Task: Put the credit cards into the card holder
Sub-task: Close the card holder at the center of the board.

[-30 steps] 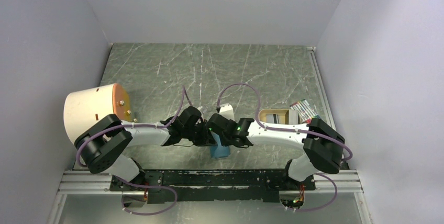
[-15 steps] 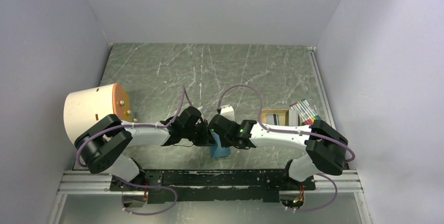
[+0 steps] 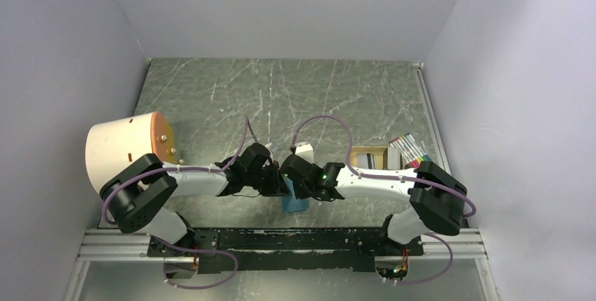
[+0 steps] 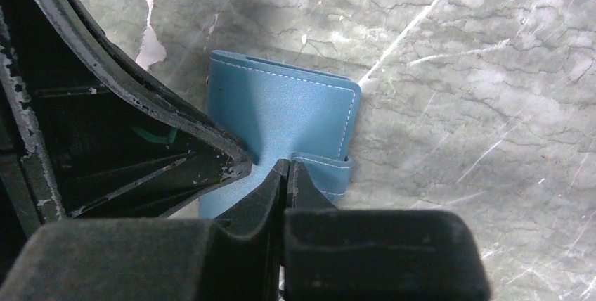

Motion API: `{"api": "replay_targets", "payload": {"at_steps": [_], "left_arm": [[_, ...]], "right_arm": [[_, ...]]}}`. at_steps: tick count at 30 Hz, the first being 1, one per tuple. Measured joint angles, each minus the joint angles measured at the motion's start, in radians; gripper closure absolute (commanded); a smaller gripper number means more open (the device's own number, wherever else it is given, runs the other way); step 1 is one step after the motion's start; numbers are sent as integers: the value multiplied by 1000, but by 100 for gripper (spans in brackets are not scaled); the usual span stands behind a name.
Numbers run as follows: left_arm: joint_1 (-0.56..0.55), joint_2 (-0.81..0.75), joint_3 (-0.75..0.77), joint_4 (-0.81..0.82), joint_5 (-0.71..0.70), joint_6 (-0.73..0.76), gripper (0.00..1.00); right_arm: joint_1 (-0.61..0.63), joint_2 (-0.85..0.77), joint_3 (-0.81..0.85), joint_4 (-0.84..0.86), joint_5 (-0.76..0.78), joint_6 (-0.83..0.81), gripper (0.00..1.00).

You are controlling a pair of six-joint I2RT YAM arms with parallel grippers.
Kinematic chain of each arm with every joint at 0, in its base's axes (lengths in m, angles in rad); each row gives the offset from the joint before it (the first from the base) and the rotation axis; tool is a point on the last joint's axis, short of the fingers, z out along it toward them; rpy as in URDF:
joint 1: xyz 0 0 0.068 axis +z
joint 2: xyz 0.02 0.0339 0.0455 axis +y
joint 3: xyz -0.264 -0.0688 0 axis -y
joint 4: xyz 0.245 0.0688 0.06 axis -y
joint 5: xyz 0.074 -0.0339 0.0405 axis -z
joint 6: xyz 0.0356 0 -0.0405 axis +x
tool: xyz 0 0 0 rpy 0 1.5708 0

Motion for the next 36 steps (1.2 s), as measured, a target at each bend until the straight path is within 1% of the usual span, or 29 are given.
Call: {"api": "replay_targets", "payload": {"at_steps": [25, 36], "left_arm": [[0, 0, 0, -2, 0, 0, 81], [2, 0, 0, -4, 0, 0, 81]], "right_arm": [[2, 8, 0, 7, -14, -10, 100], [49, 39, 30, -18, 51, -36, 100]]}}
